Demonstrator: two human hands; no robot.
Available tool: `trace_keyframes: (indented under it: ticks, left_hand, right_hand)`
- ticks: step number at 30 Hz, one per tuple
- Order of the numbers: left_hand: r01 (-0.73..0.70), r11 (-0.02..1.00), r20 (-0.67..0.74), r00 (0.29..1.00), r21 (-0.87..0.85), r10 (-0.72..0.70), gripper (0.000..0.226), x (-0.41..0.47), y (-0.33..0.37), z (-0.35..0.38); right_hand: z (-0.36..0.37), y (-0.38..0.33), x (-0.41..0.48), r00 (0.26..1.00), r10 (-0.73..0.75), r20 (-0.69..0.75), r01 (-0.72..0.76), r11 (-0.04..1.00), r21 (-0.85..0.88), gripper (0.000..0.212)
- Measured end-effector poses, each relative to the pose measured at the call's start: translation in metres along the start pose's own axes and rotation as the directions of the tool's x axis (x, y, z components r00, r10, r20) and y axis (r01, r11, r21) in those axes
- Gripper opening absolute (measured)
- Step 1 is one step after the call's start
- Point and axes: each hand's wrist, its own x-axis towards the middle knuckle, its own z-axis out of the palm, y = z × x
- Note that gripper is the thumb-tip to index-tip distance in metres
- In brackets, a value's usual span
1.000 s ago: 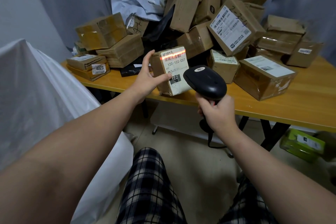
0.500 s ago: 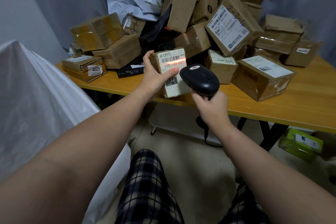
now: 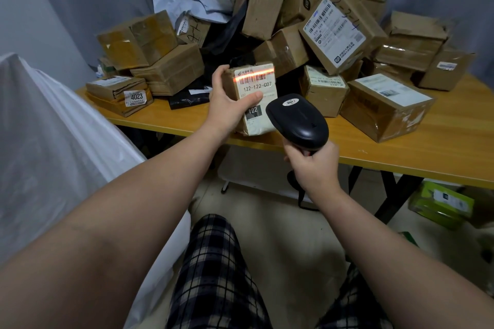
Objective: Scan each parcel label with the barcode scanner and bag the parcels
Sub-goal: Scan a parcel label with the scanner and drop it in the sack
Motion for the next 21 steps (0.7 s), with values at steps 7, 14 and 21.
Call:
trace_keyframes:
  ticks: [7, 14, 21]
  left_hand:
    - [0.046, 0.988, 0.01, 0.999, -0.149, -0.045, 0.071, 0.009, 0.0, 0.002]
    - [0.148, 0.97, -0.026, 0.987, -0.192, -0.156, 0.082, 0.013, 0.007, 0.001]
    - [0.181, 0.967, -0.05, 0.98, -0.18, -0.192, 0.086, 0.014, 0.012, 0.003]
  right_hand:
    - [-0.002, 0.004, -0.006, 1.0, 0.015, -0.027, -0.015, 1.0, 0.001, 0.031]
    - [-0.003, 0.002, -0.006, 1.0, -0.01, 0.002, 0.01, 1.0, -0.008, 0.037]
    - [-0.002, 0.0, -0.008, 1.0, -0.008, 0.02, 0.007, 1.0, 0.011, 0.044]
